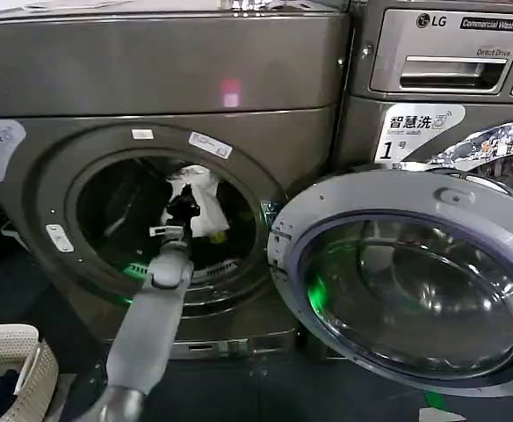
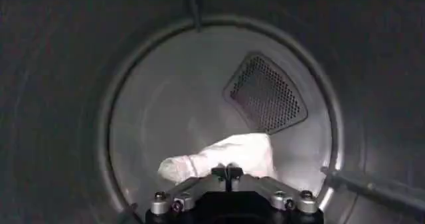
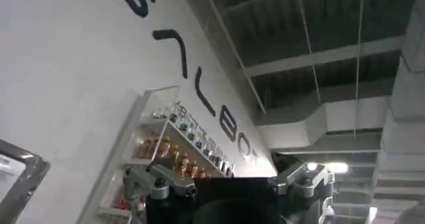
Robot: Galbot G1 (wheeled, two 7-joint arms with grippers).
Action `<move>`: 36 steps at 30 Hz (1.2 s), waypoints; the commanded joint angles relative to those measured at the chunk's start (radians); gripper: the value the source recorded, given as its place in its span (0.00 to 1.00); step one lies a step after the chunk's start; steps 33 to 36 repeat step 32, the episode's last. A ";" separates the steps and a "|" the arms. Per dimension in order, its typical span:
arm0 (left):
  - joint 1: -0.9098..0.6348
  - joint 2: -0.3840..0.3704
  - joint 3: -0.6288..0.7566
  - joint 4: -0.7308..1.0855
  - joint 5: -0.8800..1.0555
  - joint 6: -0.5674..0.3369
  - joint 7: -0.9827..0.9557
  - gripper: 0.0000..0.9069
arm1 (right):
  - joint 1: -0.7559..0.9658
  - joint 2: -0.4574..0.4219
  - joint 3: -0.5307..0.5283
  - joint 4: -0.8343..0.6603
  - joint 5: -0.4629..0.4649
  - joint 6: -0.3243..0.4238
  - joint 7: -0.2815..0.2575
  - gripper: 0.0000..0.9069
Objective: Grasp the clothes from the dryer.
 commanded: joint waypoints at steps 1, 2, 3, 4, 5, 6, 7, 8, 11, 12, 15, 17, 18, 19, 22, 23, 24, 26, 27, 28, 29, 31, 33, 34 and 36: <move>0.095 -0.007 -0.021 -0.124 0.002 -0.015 -0.038 0.00 | -0.006 -0.004 0.016 -0.004 0.004 0.019 0.000 1.00; 0.096 -0.008 -0.023 -0.124 0.005 -0.017 -0.038 0.00 | -0.007 -0.004 0.017 -0.004 0.004 0.019 -0.001 1.00; 0.097 -0.008 -0.026 -0.125 0.007 -0.020 -0.038 0.00 | -0.007 -0.004 0.017 -0.004 0.004 0.021 -0.002 1.00; 0.098 -0.008 -0.027 -0.127 0.008 -0.020 -0.038 0.00 | -0.007 -0.003 0.016 -0.003 0.004 0.020 -0.002 1.00; 0.099 -0.008 -0.028 -0.128 0.010 -0.022 -0.038 0.00 | -0.006 -0.002 0.015 -0.002 0.004 0.021 -0.002 1.00; 0.100 -0.008 -0.029 -0.130 0.010 -0.022 -0.037 0.00 | -0.005 -0.001 0.014 -0.001 0.004 0.021 -0.003 1.00; 0.100 -0.008 -0.029 -0.132 0.010 -0.023 -0.037 0.00 | -0.005 0.000 0.014 0.000 0.004 0.020 -0.003 1.00; 0.100 -0.007 -0.029 -0.132 0.010 -0.025 -0.036 0.00 | -0.005 0.001 0.014 0.001 0.004 0.020 -0.003 1.00; 0.098 -0.003 -0.031 -0.132 0.009 -0.025 -0.032 0.00 | -0.004 0.003 0.014 0.002 0.004 0.021 -0.004 1.00; 0.097 -0.003 -0.031 -0.131 0.009 -0.025 -0.031 0.00 | -0.004 0.003 0.013 0.002 0.004 0.021 -0.004 1.00; 0.096 -0.004 -0.031 -0.130 0.010 -0.026 -0.029 0.00 | -0.001 0.003 0.014 0.005 0.004 0.022 -0.004 1.00; 0.096 -0.005 -0.030 -0.129 0.012 -0.027 -0.026 0.00 | 0.000 0.005 0.015 0.005 0.003 0.023 -0.007 1.00; 0.097 -0.006 -0.029 -0.127 0.018 -0.030 -0.024 0.00 | 0.000 0.005 0.016 0.006 0.004 0.023 -0.008 1.00; 0.098 -0.006 -0.030 -0.126 0.020 -0.031 -0.023 0.00 | 0.000 0.005 0.017 0.006 0.004 0.023 -0.008 1.00; 0.101 -0.009 -0.030 -0.128 0.018 -0.030 -0.021 0.00 | 0.000 0.004 0.019 0.003 0.011 0.028 -0.001 1.00; 0.102 -0.009 -0.030 -0.127 0.017 -0.030 -0.020 0.00 | 0.000 0.005 0.019 0.003 0.012 0.028 0.000 1.00; 0.101 -0.008 -0.030 -0.128 0.017 -0.031 -0.020 0.00 | 0.001 0.005 0.019 0.003 0.012 0.027 0.000 1.00; 0.101 -0.008 -0.030 -0.130 0.013 -0.030 -0.019 0.00 | 0.001 0.007 0.019 0.003 0.011 0.026 -0.002 1.00; 0.101 -0.008 -0.030 -0.131 0.013 -0.029 -0.019 0.00 | 0.001 0.007 0.019 0.003 0.011 0.026 -0.003 1.00; 0.100 -0.009 -0.029 -0.131 0.014 -0.028 -0.018 0.00 | 0.001 0.007 0.019 0.002 0.011 0.025 -0.004 1.00; 0.100 -0.009 -0.029 -0.130 0.014 -0.028 -0.017 0.00 | 0.002 0.007 0.019 0.001 0.010 0.025 -0.005 1.00; 0.098 -0.010 -0.028 -0.129 0.015 -0.028 -0.017 0.00 | 0.002 0.007 0.018 0.000 0.010 0.024 -0.006 1.00; 0.098 -0.011 -0.028 -0.128 0.016 -0.028 -0.016 0.00 | 0.002 0.006 0.019 0.000 0.010 0.024 -0.007 1.00; 0.098 -0.011 -0.028 -0.128 0.016 -0.028 -0.016 0.00 | 0.002 0.006 0.019 0.000 0.010 0.024 -0.007 1.00; 0.098 -0.011 -0.028 -0.128 0.016 -0.028 -0.016 0.00 | 0.002 0.006 0.019 0.000 0.010 0.024 -0.007 1.00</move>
